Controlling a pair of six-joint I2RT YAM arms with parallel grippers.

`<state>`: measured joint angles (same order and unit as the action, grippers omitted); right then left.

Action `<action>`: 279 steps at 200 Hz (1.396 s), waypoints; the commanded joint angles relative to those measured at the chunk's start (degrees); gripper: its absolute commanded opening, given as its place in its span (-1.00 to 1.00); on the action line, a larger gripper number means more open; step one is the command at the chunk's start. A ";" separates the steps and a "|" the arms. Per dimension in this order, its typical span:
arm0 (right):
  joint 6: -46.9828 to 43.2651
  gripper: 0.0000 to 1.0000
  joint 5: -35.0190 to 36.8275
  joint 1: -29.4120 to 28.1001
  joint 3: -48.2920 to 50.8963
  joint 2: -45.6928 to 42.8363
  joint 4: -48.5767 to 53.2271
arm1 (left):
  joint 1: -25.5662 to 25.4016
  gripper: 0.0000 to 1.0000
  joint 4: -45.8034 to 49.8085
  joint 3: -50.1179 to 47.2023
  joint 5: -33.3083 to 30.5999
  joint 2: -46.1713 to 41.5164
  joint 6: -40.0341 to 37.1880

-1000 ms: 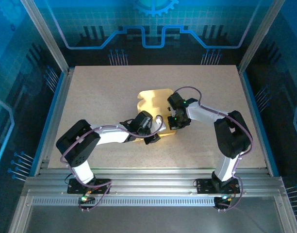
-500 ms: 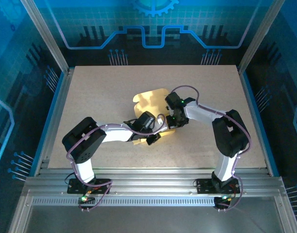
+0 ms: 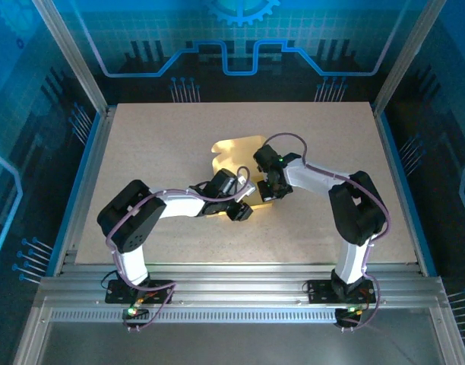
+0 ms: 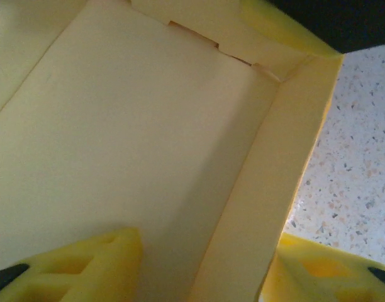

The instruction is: Fold the paper box

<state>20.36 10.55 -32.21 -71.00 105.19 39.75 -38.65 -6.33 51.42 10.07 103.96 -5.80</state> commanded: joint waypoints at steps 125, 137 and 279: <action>-0.77 -1.00 0.64 2.76 0.07 2.30 4.31 | 16.13 0.81 1.22 -8.18 -1.50 -18.78 30.34; -0.62 -1.00 0.33 2.76 0.07 2.35 4.16 | 16.11 0.78 0.46 -7.28 -0.06 -16.90 33.05; 0.69 -1.00 -0.91 1.12 -0.41 3.55 3.41 | 11.18 -0.31 -9.57 -1.83 4.85 -1.62 47.44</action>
<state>20.12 10.68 -30.35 -71.70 105.56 40.91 -27.18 -11.51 48.73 12.34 99.50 37.82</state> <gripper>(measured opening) 0.047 0.340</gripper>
